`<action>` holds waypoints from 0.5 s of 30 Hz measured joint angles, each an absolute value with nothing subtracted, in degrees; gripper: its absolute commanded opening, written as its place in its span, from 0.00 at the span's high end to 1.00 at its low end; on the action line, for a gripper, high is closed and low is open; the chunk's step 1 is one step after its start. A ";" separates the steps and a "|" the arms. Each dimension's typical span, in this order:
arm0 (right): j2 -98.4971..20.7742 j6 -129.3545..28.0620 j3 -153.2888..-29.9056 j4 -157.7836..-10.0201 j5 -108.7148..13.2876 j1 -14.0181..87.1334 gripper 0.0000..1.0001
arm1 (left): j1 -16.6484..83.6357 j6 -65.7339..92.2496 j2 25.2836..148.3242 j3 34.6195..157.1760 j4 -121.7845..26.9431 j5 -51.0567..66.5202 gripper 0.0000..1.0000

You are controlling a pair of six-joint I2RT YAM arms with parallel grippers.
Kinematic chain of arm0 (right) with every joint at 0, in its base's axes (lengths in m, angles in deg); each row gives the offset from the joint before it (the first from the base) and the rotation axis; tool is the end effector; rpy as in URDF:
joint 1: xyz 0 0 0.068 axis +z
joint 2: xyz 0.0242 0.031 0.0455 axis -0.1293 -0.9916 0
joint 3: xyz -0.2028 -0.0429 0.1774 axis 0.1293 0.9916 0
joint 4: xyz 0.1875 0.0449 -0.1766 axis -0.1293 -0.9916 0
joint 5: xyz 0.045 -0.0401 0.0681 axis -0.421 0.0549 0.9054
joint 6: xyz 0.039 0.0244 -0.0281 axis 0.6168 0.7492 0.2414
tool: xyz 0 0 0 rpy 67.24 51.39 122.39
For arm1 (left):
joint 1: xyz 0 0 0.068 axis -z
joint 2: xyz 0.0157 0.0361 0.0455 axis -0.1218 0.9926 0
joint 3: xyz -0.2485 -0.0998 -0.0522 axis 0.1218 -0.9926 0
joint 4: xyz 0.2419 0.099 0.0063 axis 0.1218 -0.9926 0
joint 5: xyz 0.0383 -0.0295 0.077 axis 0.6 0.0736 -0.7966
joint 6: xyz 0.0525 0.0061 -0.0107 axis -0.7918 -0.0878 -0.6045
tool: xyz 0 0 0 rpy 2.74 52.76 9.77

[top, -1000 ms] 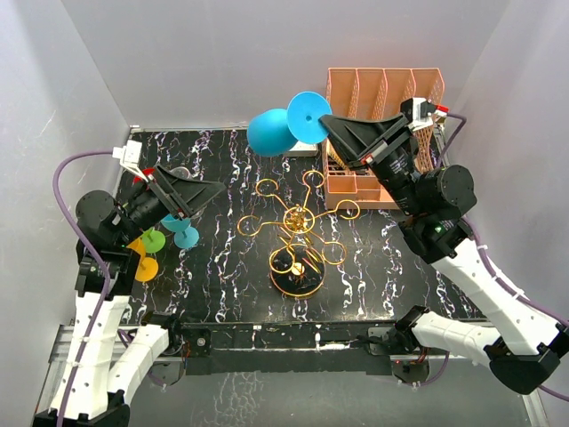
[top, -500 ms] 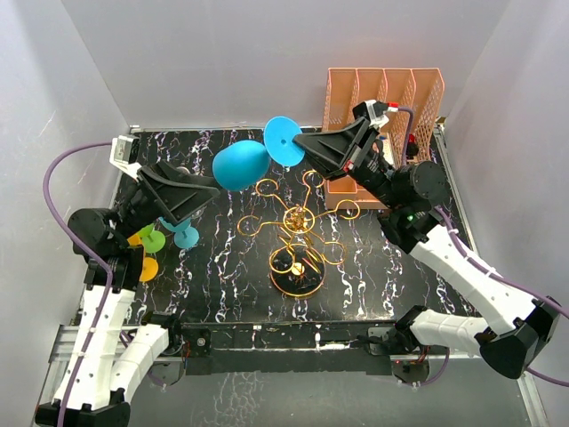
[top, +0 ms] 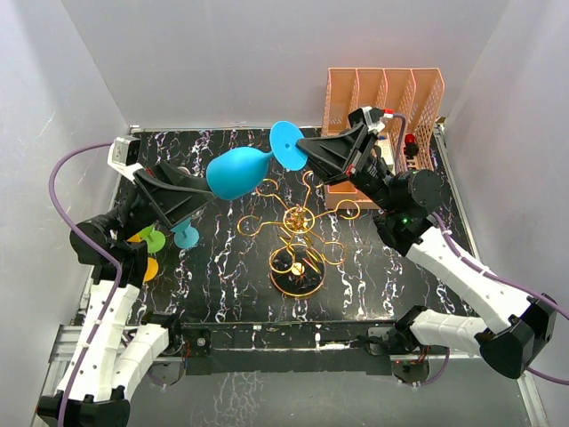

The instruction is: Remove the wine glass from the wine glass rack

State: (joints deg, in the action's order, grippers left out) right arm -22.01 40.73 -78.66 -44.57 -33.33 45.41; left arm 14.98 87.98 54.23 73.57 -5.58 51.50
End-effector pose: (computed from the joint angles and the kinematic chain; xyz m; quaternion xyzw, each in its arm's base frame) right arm 0.1786 0.1562 0.4693 0.0709 0.4633 0.8474 0.2493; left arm 0.1175 -0.0449 0.4569 0.1309 0.4939 -0.7206 0.4687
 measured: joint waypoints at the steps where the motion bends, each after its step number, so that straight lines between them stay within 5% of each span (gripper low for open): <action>1: -22.01 40.82 -78.53 -44.35 -33.57 45.41 0.90 | 15.00 88.55 54.23 73.35 -4.77 51.50 0.31; 15: -21.46 41.47 -75.38 -44.37 -37.05 45.41 0.83 | 14.98 92.31 54.31 73.09 1.52 51.48 0.79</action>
